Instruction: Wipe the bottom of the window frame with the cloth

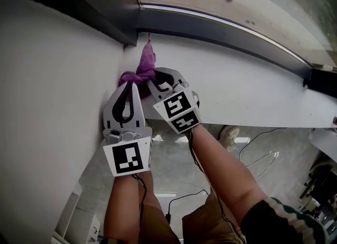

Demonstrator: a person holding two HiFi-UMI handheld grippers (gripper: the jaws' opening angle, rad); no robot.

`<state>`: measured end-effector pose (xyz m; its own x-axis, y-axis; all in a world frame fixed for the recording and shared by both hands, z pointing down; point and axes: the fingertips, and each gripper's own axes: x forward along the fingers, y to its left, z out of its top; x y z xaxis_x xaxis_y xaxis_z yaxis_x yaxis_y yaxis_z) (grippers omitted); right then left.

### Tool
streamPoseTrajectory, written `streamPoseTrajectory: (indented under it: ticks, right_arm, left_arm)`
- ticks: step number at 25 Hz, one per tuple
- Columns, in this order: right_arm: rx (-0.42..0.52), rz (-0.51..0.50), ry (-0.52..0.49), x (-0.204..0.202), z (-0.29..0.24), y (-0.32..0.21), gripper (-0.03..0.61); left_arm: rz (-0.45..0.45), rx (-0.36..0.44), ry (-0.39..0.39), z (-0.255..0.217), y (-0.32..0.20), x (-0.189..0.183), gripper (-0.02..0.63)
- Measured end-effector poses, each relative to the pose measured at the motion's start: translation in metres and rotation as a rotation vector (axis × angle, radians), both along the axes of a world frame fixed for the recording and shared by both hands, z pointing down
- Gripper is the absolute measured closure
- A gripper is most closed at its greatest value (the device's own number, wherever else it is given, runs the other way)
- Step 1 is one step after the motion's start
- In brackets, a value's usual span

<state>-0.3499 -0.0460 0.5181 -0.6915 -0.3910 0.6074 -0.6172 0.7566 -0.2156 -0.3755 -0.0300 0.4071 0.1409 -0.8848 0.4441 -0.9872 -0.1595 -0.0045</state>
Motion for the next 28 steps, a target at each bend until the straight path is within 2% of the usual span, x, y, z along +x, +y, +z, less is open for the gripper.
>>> streamPoseTrajectory:
  ticks: [14, 23, 28]
  right_arm:
    - [0.126, 0.072, 0.025, 0.017, -0.020, -0.062, 0.511]
    - [0.116, 0.068, 0.046, 0.026, -0.014, -0.065, 0.511]
    - [0.100, 0.084, 0.048, 0.044, -0.010, -0.063, 0.511]
  left_arm:
    - [0.025, 0.047, 0.012, -0.014, -0.041, 0.011, 0.607]
    - [0.065, 0.038, 0.003, -0.009, -0.045, 0.020, 0.607]
    - [0.083, 0.027, 0.011, -0.007, -0.048, 0.034, 0.607]
